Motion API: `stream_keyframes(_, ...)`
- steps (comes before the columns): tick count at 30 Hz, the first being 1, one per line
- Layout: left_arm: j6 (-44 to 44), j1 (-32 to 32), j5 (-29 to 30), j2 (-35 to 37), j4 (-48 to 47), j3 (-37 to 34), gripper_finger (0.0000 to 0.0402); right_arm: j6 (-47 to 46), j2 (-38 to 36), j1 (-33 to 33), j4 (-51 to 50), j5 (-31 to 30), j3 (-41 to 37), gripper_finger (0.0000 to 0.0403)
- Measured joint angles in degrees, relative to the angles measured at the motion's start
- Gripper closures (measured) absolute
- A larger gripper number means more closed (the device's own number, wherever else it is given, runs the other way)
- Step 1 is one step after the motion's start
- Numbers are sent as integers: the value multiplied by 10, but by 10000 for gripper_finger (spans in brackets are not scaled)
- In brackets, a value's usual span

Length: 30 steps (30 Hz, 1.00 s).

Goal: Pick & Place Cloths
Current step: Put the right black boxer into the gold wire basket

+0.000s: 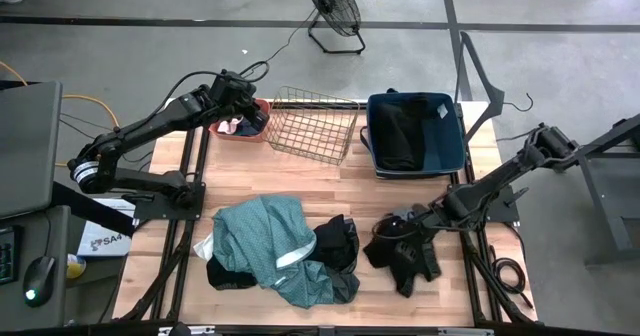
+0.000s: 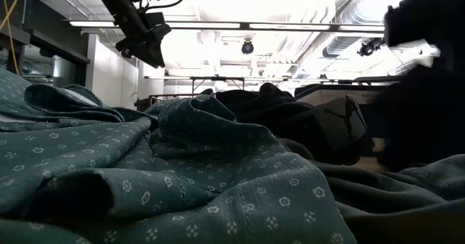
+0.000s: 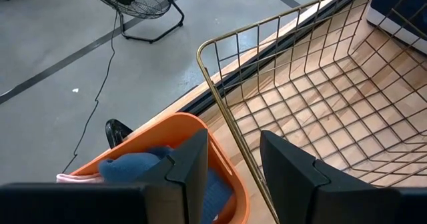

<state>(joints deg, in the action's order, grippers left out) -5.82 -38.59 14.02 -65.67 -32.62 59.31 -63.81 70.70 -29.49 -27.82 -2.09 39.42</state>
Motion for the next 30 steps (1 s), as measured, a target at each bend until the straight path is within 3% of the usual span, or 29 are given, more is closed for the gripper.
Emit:
stream_keyframes(18, 0, 0, -9, 0, 0, 0, 268, 446, -13, 128, -28, -196, 206, 395)
stream_keyframes(22, 0, 0, -9, 0, 0, 0, 268, 537, -13, 166, 30, -224, 229, 395)
stream_keyframes(30, 0, 0, -10, 0, 0, 0, 268, 678, -13, 241, 183, -218, 238, 395)
